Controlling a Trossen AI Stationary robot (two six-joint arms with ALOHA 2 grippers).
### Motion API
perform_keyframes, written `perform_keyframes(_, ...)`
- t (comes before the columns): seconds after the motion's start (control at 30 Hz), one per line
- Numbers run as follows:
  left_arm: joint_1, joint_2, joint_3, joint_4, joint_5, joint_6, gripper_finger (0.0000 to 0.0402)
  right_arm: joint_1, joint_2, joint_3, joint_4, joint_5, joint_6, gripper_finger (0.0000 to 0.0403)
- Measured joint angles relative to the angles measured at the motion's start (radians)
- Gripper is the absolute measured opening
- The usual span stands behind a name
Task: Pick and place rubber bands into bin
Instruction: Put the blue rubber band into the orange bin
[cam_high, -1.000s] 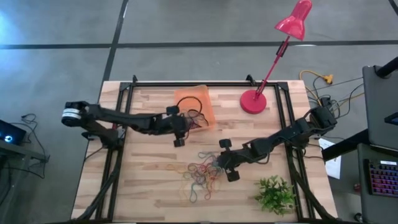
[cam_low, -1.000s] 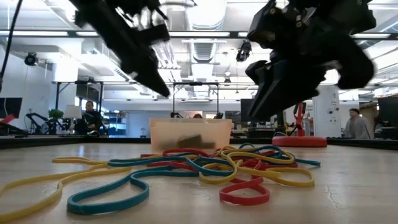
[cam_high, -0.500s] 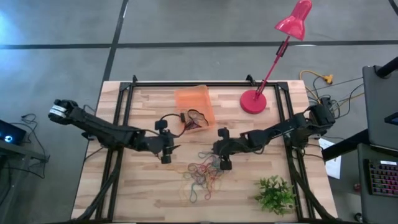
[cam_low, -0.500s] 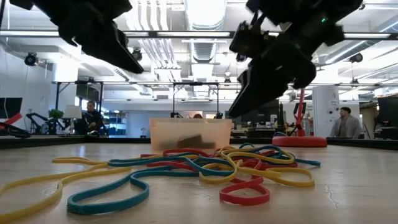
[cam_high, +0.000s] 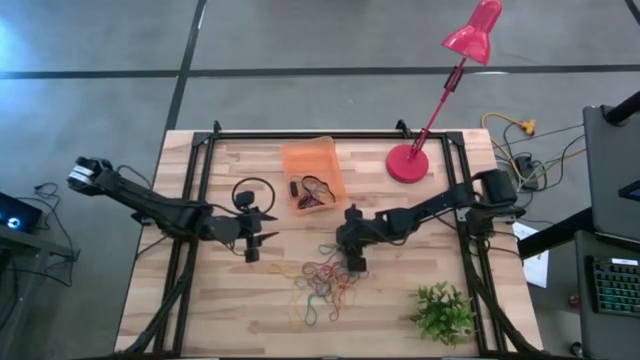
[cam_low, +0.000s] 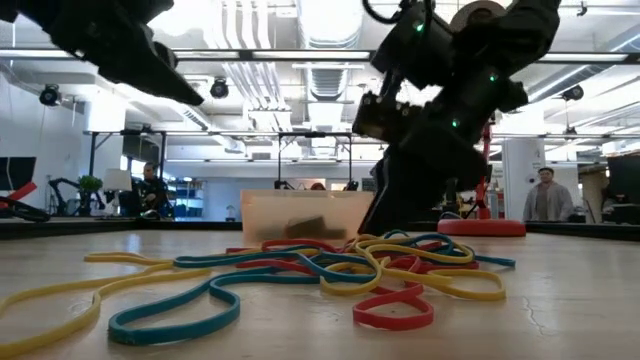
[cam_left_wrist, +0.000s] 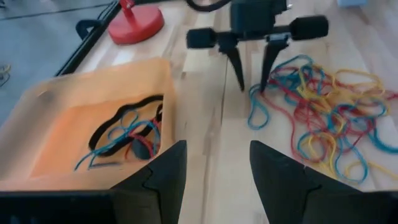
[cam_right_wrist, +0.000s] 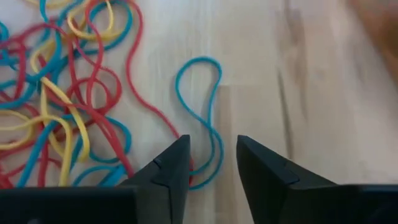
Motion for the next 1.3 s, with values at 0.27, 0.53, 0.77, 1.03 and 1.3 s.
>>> perform_keyframes(0.27,0.000,-0.021,-0.007,0.005,-0.017,0.003,0.0160,-0.001,0.065,0.046,0.000,0.000,0.000,0.0132)
perform_keyframes(0.53,0.000,0.012,-0.004,0.005,-0.015,0.001,0.0160,0.000,0.087,0.054,0.001,-0.003,0.000,0.0078)
perform_keyframes(0.77,0.000,0.053,-0.004,0.063,-0.012,0.000,0.0160,0.000,0.074,0.055,-0.008,0.001,-0.004,0.0012)
perform_keyframes(1.03,0.000,0.135,-0.004,0.167,0.003,0.001,0.0160,0.001,0.039,0.070,-0.021,0.001,-0.027,0.0008)
perform_keyframes(1.3,0.000,0.190,0.006,0.168,0.002,0.084,0.0160,0.007,-0.022,0.087,-0.020,0.001,-0.041,0.0008)
